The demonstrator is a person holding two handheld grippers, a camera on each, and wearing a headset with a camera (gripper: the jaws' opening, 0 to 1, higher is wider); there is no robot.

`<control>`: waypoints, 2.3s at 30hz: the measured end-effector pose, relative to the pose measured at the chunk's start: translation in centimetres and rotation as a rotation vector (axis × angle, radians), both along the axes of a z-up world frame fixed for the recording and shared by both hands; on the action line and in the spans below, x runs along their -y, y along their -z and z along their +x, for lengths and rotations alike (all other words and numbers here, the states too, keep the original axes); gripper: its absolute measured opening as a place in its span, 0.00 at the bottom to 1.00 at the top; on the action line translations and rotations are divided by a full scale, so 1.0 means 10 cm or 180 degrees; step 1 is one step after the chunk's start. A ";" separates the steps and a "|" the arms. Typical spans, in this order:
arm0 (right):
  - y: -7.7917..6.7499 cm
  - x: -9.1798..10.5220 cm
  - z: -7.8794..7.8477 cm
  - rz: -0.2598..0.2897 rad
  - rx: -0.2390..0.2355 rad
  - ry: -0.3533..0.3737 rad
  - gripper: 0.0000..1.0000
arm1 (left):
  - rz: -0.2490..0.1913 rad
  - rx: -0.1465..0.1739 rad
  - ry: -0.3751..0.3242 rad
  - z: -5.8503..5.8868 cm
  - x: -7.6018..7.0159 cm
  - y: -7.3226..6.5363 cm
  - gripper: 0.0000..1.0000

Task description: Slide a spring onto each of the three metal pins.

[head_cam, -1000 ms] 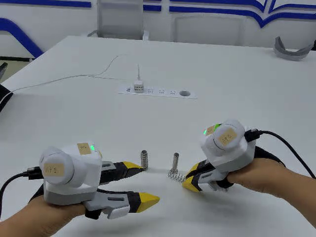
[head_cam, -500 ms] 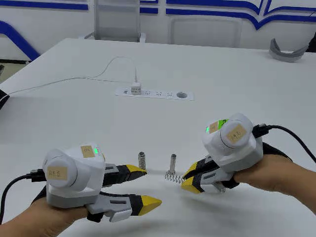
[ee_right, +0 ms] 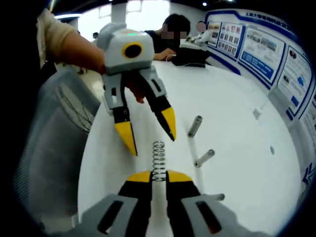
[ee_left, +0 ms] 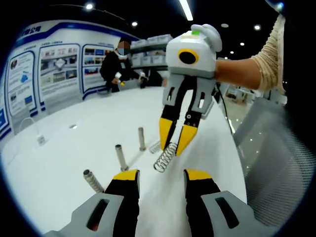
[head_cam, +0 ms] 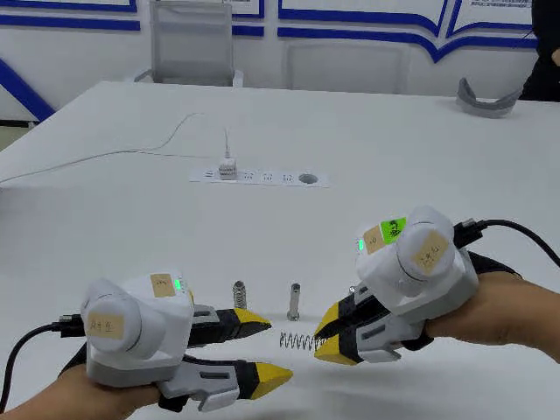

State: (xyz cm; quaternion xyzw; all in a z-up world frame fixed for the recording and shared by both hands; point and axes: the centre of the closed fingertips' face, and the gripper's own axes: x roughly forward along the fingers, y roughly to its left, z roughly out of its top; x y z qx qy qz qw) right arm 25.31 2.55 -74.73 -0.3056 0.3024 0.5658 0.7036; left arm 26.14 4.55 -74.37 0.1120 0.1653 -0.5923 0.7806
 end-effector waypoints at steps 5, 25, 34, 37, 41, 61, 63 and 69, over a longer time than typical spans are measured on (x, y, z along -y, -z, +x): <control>-0.02 -0.01 -0.05 -0.0072 0.0010 -0.0121 0.11 | -0.0012 0.0044 0.0115 -0.05 0.07 -0.04 0.31; -0.22 -0.01 -0.40 -0.0308 0.0035 -0.0276 0.12 | -0.0039 0.0080 0.0523 -0.41 0.17 -0.19 0.13; -0.36 0.01 -0.48 -0.0309 -0.0021 -0.0161 0.12 | -0.0137 0.0037 0.0661 -0.50 0.19 -0.28 0.12; -0.40 0.00 -0.49 -0.0284 -0.0035 -0.0106 0.12 | -0.0154 0.0027 0.0705 -0.51 0.20 -0.28 0.12; -0.47 0.00 -0.52 -0.0236 -0.0042 -0.0003 0.12 | -0.0192 0.0030 0.0757 -0.53 0.22 -0.30 0.12; -0.78 -0.23 -0.59 0.0243 0.0059 0.0335 0.11 | -0.0281 0.0100 0.0840 -0.67 0.28 -0.35 0.11; -0.80 -0.27 -0.58 0.0288 0.0092 0.0373 0.11 | -0.0286 0.0100 0.0837 -0.68 0.28 -0.35 0.11; -0.83 -0.36 -0.58 0.0363 0.0179 0.0447 0.11 | -0.0312 0.0105 0.0835 -0.70 0.26 -0.38 0.11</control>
